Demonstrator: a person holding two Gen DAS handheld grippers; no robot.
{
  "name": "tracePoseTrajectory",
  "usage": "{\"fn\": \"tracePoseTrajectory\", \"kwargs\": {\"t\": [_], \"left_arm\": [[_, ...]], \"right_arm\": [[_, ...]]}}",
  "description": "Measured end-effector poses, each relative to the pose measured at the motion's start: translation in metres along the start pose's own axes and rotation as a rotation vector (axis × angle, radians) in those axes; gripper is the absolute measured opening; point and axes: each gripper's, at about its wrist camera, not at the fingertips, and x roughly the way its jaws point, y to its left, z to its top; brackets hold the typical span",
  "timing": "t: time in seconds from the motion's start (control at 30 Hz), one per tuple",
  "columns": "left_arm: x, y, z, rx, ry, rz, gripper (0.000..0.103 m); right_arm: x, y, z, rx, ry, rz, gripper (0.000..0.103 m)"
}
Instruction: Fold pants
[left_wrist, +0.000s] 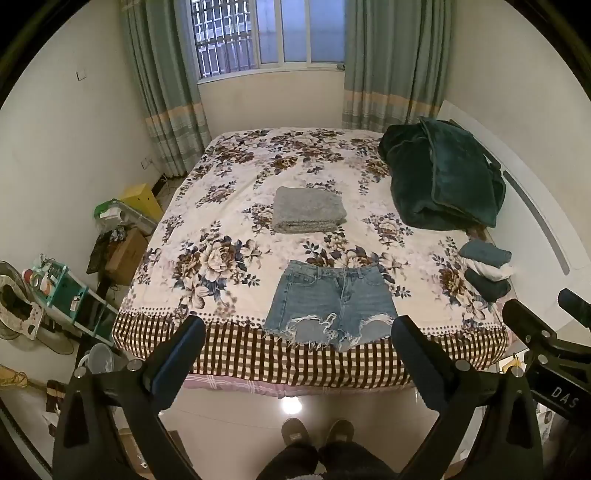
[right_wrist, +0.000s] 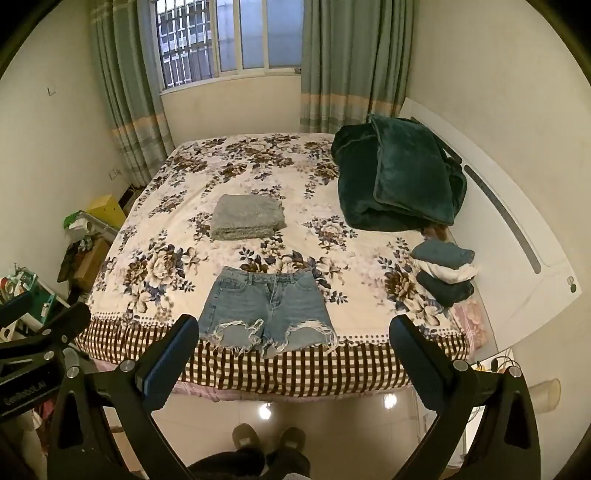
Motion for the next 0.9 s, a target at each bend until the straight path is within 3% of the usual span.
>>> {"fn": "tracePoseTrajectory", "kwargs": {"t": [0.9], "left_arm": [[0.0006,-0.0053,0.0037,-0.003,-0.001,-0.002,0.103]], "right_arm": [[-0.0034,-0.0015,0.0048,0.001,-0.005,0.001,0.103]]}}
